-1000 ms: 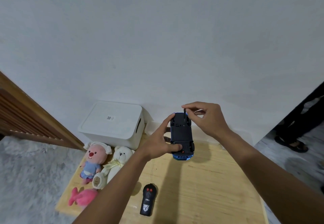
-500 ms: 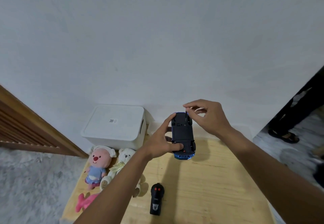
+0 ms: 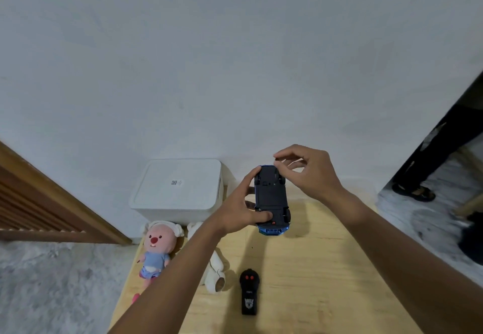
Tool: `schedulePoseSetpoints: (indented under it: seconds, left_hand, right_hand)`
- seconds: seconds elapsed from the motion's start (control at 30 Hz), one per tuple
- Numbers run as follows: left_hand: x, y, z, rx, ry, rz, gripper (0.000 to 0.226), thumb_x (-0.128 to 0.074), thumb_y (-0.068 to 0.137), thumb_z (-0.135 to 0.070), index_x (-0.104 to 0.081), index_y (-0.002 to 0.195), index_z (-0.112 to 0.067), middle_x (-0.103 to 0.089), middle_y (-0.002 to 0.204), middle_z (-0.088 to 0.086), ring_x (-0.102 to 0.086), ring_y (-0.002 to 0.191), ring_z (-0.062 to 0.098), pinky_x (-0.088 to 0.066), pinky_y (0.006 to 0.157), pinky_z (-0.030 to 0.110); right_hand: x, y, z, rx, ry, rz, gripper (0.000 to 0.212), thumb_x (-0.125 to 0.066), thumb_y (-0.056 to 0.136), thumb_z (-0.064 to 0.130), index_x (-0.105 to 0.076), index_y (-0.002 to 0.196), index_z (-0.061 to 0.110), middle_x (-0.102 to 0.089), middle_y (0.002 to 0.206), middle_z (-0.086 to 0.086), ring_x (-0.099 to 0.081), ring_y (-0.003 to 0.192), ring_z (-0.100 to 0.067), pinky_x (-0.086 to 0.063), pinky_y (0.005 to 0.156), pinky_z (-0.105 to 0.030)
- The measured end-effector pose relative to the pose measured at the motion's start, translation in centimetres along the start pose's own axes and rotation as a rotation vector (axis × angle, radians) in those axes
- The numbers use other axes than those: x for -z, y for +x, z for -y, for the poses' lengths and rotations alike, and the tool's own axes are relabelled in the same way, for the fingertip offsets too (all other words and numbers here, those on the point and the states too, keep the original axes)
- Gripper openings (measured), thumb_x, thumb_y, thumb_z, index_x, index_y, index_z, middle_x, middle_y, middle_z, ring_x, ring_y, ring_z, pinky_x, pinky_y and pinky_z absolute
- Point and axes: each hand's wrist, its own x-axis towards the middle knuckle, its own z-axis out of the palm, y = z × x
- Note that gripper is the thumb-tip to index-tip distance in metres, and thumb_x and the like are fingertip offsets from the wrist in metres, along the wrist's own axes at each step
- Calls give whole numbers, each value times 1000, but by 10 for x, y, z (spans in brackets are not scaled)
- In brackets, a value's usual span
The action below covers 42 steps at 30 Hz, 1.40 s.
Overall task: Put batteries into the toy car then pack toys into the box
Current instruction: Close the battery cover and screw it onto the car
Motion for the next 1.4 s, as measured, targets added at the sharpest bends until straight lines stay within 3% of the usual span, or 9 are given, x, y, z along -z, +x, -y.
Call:
schedulePoseSetpoints:
  seconds: [0.23, 0.43, 0.63, 0.87, 1.0, 1.23, 1.33, 1.4]
  left_hand:
    - [3, -7, 12, -13, 39, 5, 104, -85, 82, -13, -23, 152, -58, -54, 137, -3, -69, 107, 20, -63, 84, 36]
    - [4, -8, 19, -4, 53, 17, 104, -86, 81, -15, -23, 151, -59, -54, 135, -3, -70, 105, 21, -63, 84, 38]
    - [7, -10, 23, -4, 48, 25, 103, -86, 81, -13, -24, 152, -58, -55, 135, -1, -70, 106, 22, -64, 83, 41]
    - [9, -9, 26, 7, 61, 22, 104, -86, 80, -15, -24, 152, -58, -54, 135, -3, -69, 107, 21, -63, 86, 45]
    - [7, -9, 27, 10, 55, 16, 103, -86, 80, -14, -25, 151, -59, -55, 134, -3, -71, 104, 22, -64, 85, 44]
    - [-3, -9, 22, -11, 66, 26, 103, -85, 81, -13, -24, 151, -59, -55, 135, -8, -66, 112, 20, -63, 88, 39]
    - [-7, -7, 22, -10, 84, 25, 104, -85, 79, -17, -23, 149, -62, -56, 135, -7, -68, 107, 19, -63, 87, 42]
    - [-8, -7, 23, -8, 89, 21, 105, -86, 77, -19, -24, 148, -63, -57, 135, -6, -69, 105, 20, -62, 88, 46]
  right_hand:
    - [-5, -12, 2, -53, 1, -47, 8, -81, 84, 18, -73, 87, 19, -73, 85, 9, -70, 81, -12, -59, 73, -26]
    - [-13, -24, 1, 4, -61, -34, 12, -73, 89, 11, -78, 100, 16, -76, 95, 10, -71, 85, -10, -59, 73, -24]
    - [-17, -21, 1, -73, -28, -50, 9, -81, 84, 18, -74, 88, 16, -74, 84, 8, -70, 80, -9, -58, 72, -23]
    - [-22, -25, -3, -22, -65, -25, 16, -73, 91, 14, -80, 104, 19, -77, 95, 11, -72, 89, -9, -59, 75, -23]
    - [-20, -20, -1, -92, -7, -26, 10, -76, 89, 15, -80, 97, 18, -76, 96, 12, -71, 93, -6, -57, 79, -23]
    - [-21, -18, 2, -129, 35, -7, 8, -81, 84, 16, -74, 89, 15, -75, 84, 6, -71, 82, -9, -58, 78, -24]
    - [-21, -19, 1, -148, 62, -14, 14, -81, 84, 17, -78, 98, 19, -76, 86, 6, -71, 84, -9, -58, 83, -24]
    - [-20, -20, 0, -178, 72, -29, 8, -81, 83, 18, -80, 92, 19, -77, 85, 7, -72, 84, -10, -59, 85, -28]
